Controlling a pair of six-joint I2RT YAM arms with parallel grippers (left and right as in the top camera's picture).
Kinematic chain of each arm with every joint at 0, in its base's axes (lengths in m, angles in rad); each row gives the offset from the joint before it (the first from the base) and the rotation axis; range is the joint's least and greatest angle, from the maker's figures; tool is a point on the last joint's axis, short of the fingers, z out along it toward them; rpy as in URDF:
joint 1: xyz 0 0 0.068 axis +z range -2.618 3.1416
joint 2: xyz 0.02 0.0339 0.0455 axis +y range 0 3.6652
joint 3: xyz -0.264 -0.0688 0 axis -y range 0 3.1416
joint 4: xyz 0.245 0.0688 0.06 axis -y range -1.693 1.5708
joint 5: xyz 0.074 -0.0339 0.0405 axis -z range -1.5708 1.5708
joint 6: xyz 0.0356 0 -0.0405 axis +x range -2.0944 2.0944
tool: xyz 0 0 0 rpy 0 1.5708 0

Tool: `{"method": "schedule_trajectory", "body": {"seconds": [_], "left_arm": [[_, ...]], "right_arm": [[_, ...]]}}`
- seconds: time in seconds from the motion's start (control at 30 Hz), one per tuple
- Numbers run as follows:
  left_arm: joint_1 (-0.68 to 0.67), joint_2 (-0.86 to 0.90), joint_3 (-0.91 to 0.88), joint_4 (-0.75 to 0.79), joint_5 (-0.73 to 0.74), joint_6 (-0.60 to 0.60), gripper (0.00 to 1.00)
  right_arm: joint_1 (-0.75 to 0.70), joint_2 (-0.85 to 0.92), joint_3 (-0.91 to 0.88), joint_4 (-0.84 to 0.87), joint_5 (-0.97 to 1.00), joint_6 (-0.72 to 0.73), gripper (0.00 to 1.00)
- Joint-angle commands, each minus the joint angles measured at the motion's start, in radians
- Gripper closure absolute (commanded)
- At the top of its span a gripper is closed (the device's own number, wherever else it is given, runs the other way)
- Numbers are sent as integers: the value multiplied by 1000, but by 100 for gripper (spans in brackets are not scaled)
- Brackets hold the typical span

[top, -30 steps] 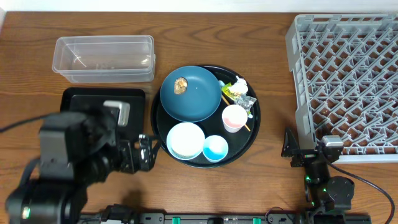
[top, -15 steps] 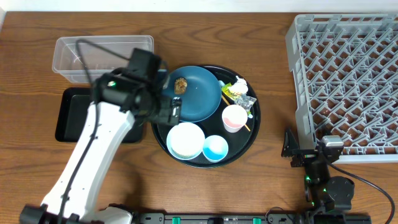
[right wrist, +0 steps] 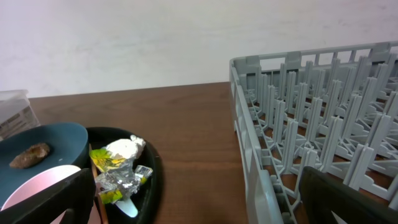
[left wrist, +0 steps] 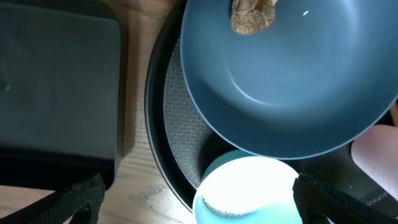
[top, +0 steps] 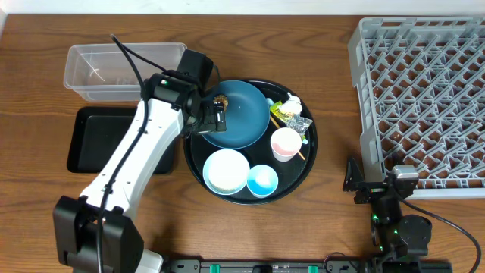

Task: Sort waste into correct bins and load items into the dishwasher rack
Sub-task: 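Move the left gripper to the blue plate rim and grasp it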

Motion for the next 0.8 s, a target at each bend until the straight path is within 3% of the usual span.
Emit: {"method": "schedule_trajectory", "body": {"seconds": [0.0, 0.33, 0.77], "left_arm": [[3, 5, 21, 1, -23, -58, 2], [3, 33, -26, 44, -23, -272, 2], [3, 215, -26, 144, 0, -308, 9]], "right_arm": [[-3, 0, -2, -3, 2, -14, 1], [-3, 0, -2, -3, 2, -14, 1], [-3, 0, -2, -3, 2, -14, 1]]}}
